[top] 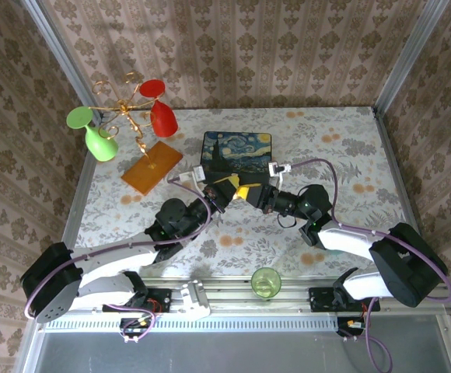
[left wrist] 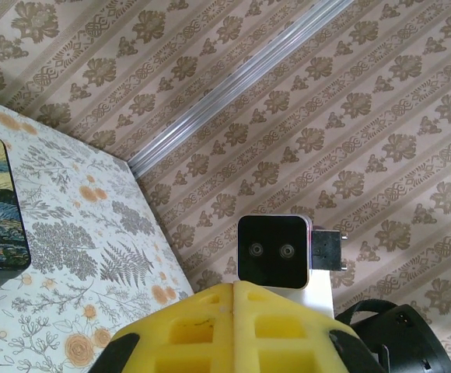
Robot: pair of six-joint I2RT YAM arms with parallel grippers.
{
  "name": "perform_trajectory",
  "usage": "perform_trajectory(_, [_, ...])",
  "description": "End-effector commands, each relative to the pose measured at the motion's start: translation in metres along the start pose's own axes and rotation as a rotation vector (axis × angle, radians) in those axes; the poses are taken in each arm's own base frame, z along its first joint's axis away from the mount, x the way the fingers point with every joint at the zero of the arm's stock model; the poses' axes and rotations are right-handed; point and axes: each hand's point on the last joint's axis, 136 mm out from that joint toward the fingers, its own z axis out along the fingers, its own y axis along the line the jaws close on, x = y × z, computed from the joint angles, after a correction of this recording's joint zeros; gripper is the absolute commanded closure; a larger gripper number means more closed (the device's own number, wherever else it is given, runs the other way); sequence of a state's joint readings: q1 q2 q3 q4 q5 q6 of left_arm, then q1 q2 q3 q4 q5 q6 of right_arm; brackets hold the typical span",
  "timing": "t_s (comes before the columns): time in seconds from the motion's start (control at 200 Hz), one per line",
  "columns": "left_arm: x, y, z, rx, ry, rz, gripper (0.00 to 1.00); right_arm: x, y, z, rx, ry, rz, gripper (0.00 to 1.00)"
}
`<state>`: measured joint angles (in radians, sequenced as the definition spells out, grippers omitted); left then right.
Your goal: Unlock the padlock with the key
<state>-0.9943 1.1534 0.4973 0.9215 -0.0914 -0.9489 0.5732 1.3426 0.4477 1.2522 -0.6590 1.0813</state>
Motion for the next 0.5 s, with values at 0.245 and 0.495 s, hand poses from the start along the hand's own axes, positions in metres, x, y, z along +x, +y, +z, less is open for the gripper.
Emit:
perform_trajectory(0.245, [0.001, -0.002, 0.001, 0.005, -0.012, 0.007, 1.0, -0.008, 0.007, -0.012, -0.001, -0.039, -0.054, 1.0])
perform_trajectory(0.495, [-0.007, 0.016, -0.008, -0.126, 0.009, 0.085, 0.15, 0.012, -0.035, -0.021, 0.257, 0.082, -0.035, 1.0])
